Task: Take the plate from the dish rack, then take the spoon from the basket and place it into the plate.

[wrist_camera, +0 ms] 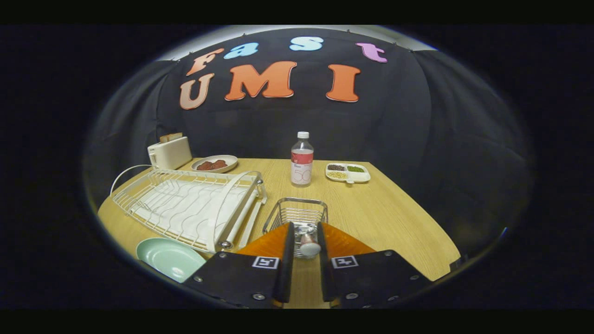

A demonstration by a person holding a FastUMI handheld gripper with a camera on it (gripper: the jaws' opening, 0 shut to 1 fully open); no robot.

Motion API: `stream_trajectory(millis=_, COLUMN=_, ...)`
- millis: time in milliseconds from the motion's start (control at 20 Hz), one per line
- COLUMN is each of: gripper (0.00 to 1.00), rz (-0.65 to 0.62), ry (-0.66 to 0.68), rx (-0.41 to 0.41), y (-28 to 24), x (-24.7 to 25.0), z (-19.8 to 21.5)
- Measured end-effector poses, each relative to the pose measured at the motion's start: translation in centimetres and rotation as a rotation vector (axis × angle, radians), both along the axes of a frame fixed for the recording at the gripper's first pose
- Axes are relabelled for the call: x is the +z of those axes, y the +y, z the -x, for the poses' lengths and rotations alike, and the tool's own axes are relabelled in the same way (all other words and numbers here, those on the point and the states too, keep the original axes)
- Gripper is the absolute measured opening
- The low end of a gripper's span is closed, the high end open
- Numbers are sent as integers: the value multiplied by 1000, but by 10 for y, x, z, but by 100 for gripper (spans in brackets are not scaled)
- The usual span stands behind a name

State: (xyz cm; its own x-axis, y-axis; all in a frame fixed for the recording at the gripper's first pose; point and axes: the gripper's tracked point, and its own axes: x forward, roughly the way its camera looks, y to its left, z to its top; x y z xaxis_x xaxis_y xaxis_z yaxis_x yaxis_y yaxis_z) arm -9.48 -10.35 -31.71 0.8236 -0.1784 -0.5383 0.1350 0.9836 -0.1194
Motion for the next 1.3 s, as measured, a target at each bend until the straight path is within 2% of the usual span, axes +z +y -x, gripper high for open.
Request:
stream_trajectory(millis=100, gripper=16, rz=-17, ry=2, rx=-6, y=1, x=2, z=-2)
stream_trajectory(millis=250, gripper=14, rz=-21, ry=5, rx=-1, y=3, x=15, z=-4)
stream_trajectory(millis=650, gripper=14, rz=-6, ry=-72, rx=11, y=13, x=90, z=-6)
stream_trajectory(millis=950, gripper=14, rz=-18, ry=-121, rx=40, y=31, x=144, z=10)
stream_trajectory(millis=1300, gripper=14, rz=-51, ry=-116, rx=114, y=75, x=162, z=39)
